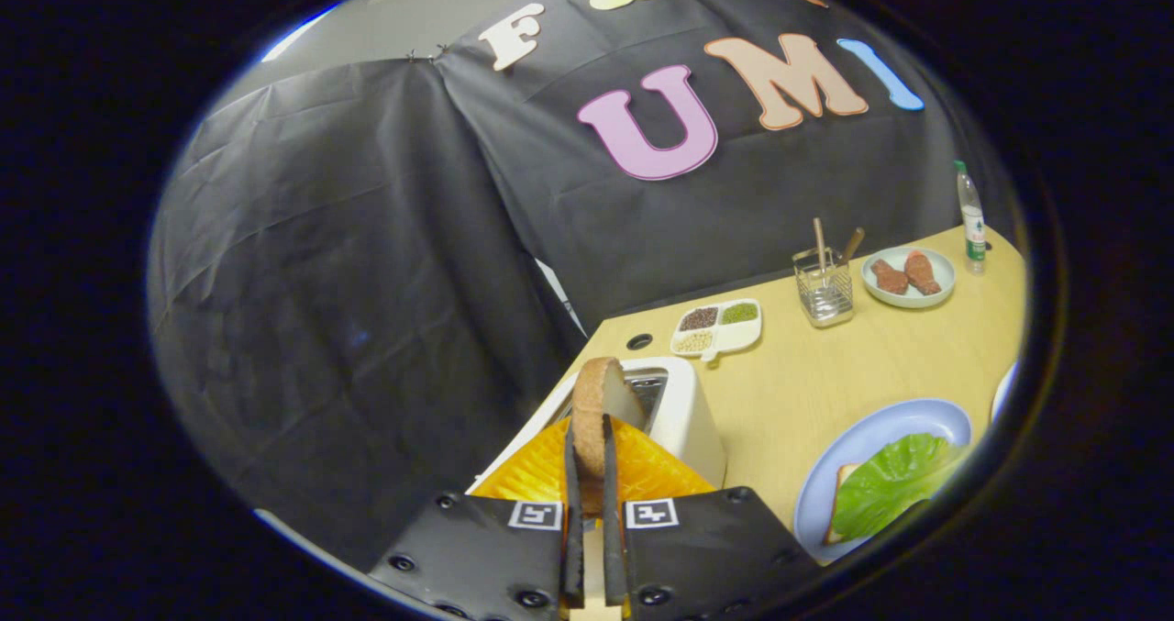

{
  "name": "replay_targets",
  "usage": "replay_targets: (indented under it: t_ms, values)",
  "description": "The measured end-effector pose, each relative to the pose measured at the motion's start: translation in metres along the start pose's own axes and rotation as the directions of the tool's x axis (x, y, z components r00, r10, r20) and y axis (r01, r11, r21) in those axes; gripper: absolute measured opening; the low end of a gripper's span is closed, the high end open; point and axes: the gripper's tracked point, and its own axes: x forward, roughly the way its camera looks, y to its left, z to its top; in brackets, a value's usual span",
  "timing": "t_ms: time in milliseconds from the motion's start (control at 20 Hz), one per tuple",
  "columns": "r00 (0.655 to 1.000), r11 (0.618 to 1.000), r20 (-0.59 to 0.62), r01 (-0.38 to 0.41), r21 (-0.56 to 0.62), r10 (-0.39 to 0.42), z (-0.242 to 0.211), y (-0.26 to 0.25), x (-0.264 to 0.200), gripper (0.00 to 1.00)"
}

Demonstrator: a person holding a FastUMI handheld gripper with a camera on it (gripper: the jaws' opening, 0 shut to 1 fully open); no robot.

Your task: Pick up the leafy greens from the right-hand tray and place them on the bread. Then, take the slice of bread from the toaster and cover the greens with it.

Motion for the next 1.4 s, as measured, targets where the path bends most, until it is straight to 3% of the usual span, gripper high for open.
replay_targets:
  t_ms: [250,500,850,1100,1400]
  values:
    - [0.992,0.999,0.113,-0.050,-0.019,0.052,0.030,0.015,-0.018,0.11]
    - [0.961,0.996,0.266,-0.084,0.007,0.079,0.076,0.018,-0.051,0.11]
    - [0.916,0.992,0.399,-0.073,0.098,0.028,0.119,-0.033,-0.103,0.11]
    - [0.906,0.979,0.422,-0.064,0.191,-0.023,0.115,-0.084,-0.128,0.11]
    - [0.952,0.947,0.298,-0.029,0.321,-0.072,0.050,-0.146,-0.122,0.11]
